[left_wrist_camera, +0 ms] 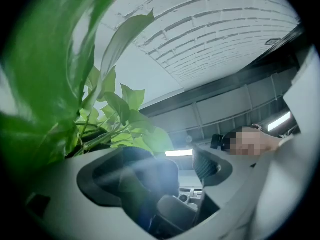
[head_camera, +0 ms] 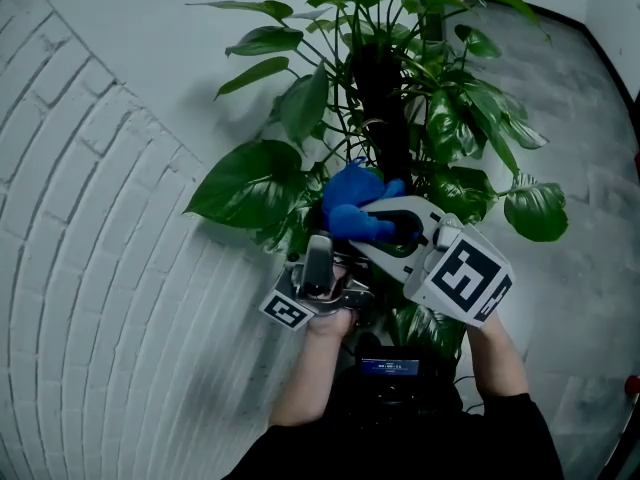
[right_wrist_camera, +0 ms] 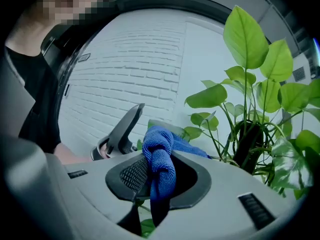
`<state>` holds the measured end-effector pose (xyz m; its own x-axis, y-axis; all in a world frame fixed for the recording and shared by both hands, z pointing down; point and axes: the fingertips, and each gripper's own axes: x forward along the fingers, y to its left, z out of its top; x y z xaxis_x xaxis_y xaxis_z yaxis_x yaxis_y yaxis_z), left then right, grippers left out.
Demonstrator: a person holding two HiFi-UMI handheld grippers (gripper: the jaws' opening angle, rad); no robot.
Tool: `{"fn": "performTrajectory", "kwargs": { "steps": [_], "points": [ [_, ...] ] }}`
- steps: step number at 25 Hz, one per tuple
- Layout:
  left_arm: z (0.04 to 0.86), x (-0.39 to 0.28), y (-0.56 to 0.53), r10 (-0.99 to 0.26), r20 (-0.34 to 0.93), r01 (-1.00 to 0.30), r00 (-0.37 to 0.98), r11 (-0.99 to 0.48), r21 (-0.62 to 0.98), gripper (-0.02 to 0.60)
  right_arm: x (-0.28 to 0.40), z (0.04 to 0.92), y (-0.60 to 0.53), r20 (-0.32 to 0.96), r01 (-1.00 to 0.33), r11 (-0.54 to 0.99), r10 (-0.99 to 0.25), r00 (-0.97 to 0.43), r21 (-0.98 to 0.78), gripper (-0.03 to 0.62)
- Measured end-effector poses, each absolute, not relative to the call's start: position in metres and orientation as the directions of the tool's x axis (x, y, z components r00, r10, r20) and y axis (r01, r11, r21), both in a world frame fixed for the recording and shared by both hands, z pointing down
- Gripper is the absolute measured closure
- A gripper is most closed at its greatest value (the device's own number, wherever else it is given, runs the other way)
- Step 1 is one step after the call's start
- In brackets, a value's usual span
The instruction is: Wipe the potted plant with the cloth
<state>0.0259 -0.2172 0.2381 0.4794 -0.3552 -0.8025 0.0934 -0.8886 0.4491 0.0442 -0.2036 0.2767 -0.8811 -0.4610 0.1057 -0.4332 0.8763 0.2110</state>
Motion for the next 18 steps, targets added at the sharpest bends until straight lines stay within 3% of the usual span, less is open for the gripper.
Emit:
{"fn": "performTrajectory", "kwargs": {
  "steps": [6, 9, 18],
  "points": [
    [0.240, 0.022, -0.220, -0.364, -0.804, 0.089, 0.470, -0.887, 0.454, 0.133, 0.049, 0.287, -0.182, 0.082, -0.312, 0.942, -0.323, -0.943, 0.123, 0.479],
    [0.238, 0.021, -0.219, -0.366, -0.808, 0.094, 0.462, -0.886, 0.454, 0.133, 0.069, 0.286, -0.182, 0.022, -0.311, 0.949, -0.312, -0.950, 0.052, 0.479],
    [0.241, 0.011, -0.218, -0.385, -0.812, 0.101, 0.438, -0.877, 0.471, 0.133, 0.180, 0.231, -0.224, -0.325, -0.615, 0.773, -0.627, -0.708, -0.154, 0.479]
  ]
}}
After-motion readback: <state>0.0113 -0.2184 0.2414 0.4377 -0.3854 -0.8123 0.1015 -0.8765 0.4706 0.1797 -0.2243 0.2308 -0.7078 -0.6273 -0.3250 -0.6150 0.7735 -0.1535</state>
